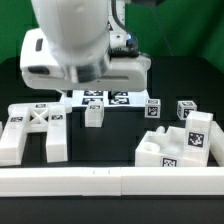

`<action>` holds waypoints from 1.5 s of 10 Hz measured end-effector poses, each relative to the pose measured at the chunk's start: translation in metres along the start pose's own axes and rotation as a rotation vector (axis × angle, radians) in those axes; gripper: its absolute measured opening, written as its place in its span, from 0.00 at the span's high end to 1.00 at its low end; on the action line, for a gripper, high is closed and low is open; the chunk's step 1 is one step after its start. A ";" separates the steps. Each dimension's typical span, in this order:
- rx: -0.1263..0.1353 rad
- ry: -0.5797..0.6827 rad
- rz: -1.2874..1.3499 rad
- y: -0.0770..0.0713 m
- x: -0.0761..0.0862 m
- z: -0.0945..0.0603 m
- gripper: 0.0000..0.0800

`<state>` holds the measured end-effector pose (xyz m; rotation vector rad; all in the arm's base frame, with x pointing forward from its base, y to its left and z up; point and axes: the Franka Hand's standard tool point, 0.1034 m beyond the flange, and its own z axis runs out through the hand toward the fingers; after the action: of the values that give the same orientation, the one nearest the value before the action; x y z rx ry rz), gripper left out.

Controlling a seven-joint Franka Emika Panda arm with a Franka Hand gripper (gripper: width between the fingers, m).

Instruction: Assemble chair

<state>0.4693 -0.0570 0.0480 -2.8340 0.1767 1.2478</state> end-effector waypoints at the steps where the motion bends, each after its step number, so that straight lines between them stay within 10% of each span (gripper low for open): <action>1: -0.006 -0.096 0.013 0.000 0.000 0.005 0.19; 15: -0.035 -0.068 -0.008 -0.009 0.033 0.015 0.19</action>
Offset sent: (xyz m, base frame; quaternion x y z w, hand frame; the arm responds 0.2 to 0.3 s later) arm -0.0002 0.0068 -0.0027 0.0010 0.0077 0.0046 1.0000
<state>0.4811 -0.0493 0.0136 -2.8134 0.1422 1.3565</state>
